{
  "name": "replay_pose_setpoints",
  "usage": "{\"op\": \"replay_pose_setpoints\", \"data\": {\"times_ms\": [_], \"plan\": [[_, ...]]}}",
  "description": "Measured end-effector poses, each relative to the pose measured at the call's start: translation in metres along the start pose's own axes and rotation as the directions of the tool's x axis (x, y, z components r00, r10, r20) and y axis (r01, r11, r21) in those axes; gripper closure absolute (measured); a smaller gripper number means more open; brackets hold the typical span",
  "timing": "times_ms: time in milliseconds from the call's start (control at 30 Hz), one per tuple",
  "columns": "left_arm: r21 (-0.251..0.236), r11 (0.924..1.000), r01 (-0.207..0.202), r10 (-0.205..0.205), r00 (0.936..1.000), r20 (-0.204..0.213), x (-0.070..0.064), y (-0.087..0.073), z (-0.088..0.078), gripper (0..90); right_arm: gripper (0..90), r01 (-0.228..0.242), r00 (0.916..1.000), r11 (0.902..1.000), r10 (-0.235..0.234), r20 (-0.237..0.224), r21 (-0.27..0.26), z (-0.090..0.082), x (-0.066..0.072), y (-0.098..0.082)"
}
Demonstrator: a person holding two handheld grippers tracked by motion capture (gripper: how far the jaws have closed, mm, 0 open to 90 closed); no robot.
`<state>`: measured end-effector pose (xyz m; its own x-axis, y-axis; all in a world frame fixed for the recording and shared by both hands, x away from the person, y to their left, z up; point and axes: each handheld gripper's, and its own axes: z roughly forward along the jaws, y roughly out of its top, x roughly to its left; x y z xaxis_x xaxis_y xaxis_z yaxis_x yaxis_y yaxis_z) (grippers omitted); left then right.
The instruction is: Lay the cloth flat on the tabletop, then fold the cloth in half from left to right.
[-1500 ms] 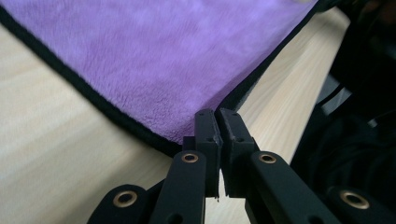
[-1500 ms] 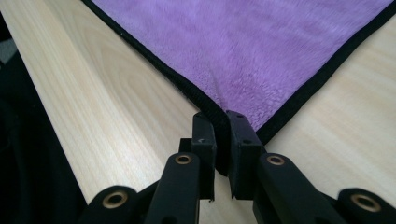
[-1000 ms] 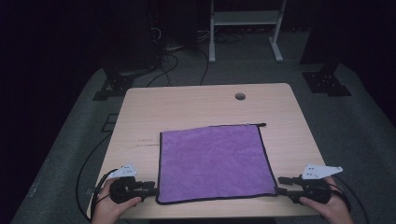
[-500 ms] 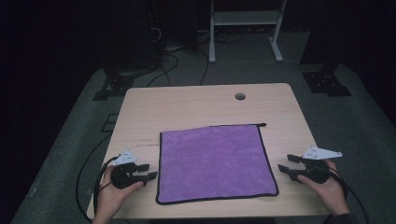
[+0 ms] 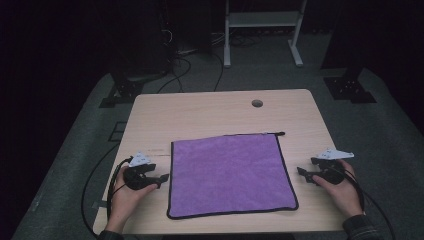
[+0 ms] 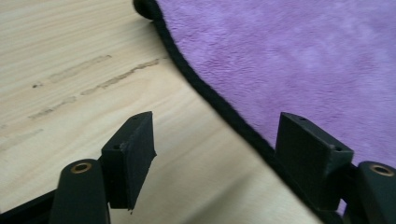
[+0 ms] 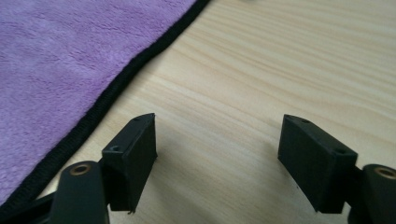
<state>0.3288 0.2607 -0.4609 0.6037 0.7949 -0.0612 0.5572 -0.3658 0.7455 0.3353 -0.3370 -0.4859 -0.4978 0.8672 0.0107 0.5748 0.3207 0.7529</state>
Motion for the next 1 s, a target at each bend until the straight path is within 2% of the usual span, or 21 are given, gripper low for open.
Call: {"op": "replay_pose_setpoints", "data": {"times_ms": [267,600,733,1000], "plan": [[-0.012,0.9996,0.025,-0.025,0.9996,-0.008,0.007,0.002,0.005,25.8,19.8,-0.006,1.0000,0.9999,0.006,0.001,0.014,0.002,0.000,0.001],[-0.019,0.9977,0.066,-0.066,0.9977,-0.016,0.002,0.007,0.014,27.3,19.0,-0.009,1.0000,0.9999,0.009,0.005,0.014,0.001,0.001,0.000],[-0.022,0.9973,0.070,-0.071,0.9974,-0.011,0.000,0.009,0.019,29.6,18.6,-0.008,1.0000,0.9999,0.008,0.004,0.015,0.002,0.001,0.001],[0.018,0.9985,0.051,-0.051,0.9987,-0.005,-0.009,0.011,0.032,34.9,18.4,-0.009,1.0000,0.9998,0.009,0.003,0.016,0.002,0.001,0.001]]}}
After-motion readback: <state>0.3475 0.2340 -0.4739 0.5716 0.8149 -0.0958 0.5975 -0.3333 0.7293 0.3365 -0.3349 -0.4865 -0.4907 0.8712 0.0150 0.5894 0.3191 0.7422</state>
